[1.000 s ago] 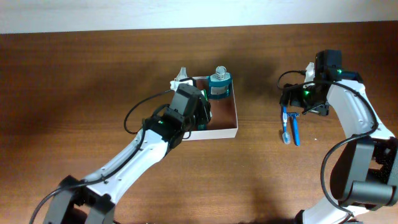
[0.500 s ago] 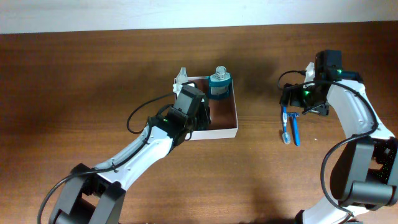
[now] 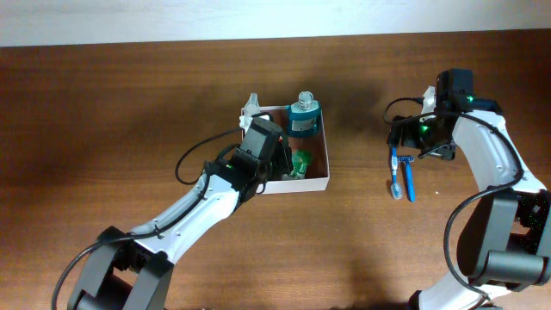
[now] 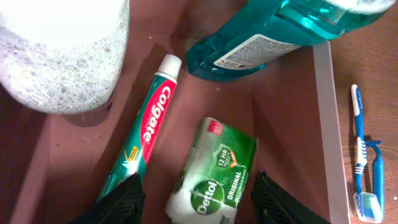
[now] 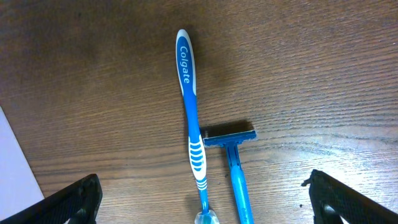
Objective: Pack container
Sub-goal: 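Open the left gripper and withdraw it left out of the box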
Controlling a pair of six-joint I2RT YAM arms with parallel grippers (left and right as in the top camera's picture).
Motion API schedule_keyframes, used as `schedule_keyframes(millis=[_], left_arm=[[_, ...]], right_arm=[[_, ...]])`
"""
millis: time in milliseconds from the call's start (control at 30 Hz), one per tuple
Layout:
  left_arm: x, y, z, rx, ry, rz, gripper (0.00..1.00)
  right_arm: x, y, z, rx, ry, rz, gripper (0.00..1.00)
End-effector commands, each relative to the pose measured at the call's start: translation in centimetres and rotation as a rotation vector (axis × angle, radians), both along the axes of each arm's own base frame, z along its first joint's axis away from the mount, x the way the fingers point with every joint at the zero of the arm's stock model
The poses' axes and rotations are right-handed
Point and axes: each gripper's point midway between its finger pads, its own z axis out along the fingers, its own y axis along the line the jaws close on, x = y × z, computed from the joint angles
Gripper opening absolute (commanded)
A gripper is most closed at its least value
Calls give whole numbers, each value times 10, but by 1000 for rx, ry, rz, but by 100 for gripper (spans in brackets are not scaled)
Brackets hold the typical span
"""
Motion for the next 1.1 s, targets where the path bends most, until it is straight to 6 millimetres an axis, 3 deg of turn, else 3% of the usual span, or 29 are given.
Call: schedule_keyframes(millis=[0, 67, 233, 267, 333, 400, 567, 600, 667, 733, 800, 833, 900, 1067], left_arm=[[8, -7, 12, -16, -42, -13, 55], [8, -12, 21, -40, -52, -32, 51], [6, -15, 73, -77, -166, -96, 50], [6, -6, 88, -54, -212, -94, 50], [7, 10, 98, -28, -227, -48, 50], [9, 47, 105, 41, -230, 53, 50], [11, 129, 96, 207, -175, 268, 51], [11, 138, 95, 222, -166, 290, 51], [9, 177, 87, 282, -117, 383, 51], [7, 205, 81, 301, -77, 446, 66], [4, 222, 78, 312, -51, 487, 83], [2, 228, 77, 317, -39, 501, 99], [0, 242, 75, 324, -20, 534, 99], [0, 245, 75, 324, -19, 541, 99]], right_arm=[[4, -2, 11, -13, -32, 6, 99], [4, -2, 11, -13, -32, 6, 99], [4, -2, 11, -13, -32, 6, 99], [4, -2, 11, -13, -32, 6, 99], [4, -2, 11, -13, -32, 6, 99], [4, -2, 11, -13, -32, 6, 99], [4, -2, 11, -13, -32, 6, 99], [4, -2, 11, -13, -32, 6, 99], [4, -2, 11, -13, -32, 6, 99], [4, -2, 11, -13, -32, 6, 99], [4, -2, 11, -13, -32, 6, 99], [4, -2, 11, -13, -32, 6, 99], [4, -2, 11, -13, -32, 6, 98], [4, -2, 11, -13, -32, 6, 99]])
